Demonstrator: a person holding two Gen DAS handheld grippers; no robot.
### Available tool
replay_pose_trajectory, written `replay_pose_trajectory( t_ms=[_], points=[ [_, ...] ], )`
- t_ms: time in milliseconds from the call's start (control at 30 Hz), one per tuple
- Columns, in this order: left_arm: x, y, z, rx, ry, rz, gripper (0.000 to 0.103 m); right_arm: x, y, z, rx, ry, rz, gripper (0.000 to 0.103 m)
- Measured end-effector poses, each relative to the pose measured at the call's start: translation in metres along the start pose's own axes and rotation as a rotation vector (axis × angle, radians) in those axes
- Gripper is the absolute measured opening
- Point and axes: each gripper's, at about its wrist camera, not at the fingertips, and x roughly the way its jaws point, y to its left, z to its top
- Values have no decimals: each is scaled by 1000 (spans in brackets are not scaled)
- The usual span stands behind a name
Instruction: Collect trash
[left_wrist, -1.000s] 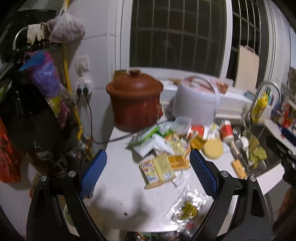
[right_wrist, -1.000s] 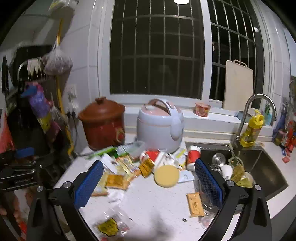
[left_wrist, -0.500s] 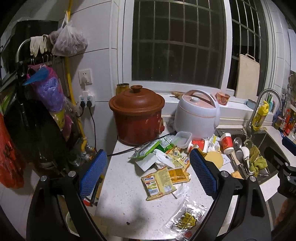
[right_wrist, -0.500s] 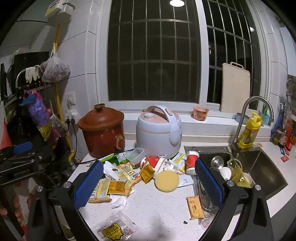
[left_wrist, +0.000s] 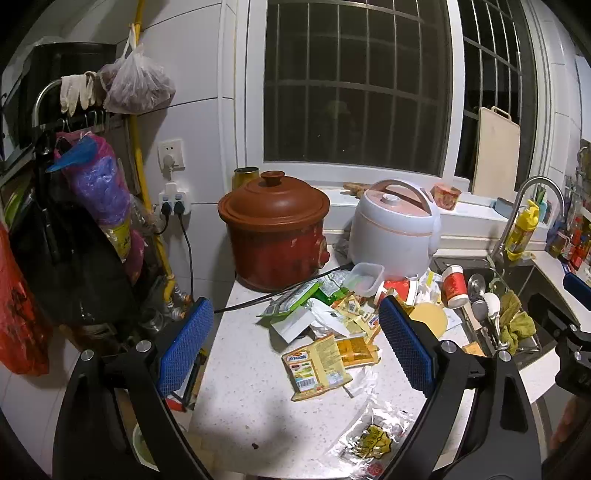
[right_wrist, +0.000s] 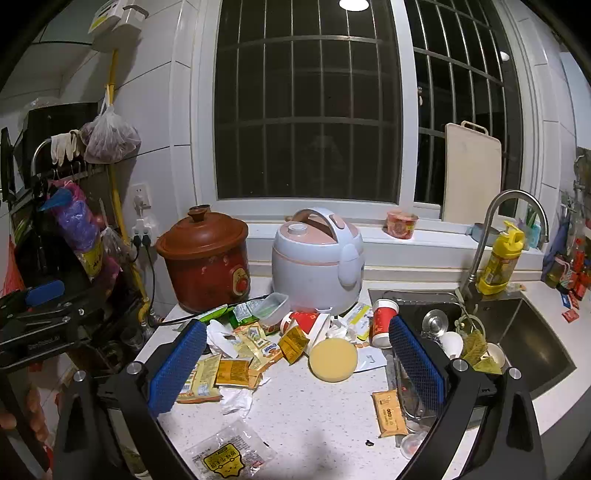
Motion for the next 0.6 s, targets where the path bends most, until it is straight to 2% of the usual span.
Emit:
replay_pose_trajectory(
  t_ms=[600],
  points=[
    [3, 3, -1, 0, 10, 8, 89, 4, 1, -2, 9, 17, 1, 98]
  ],
)
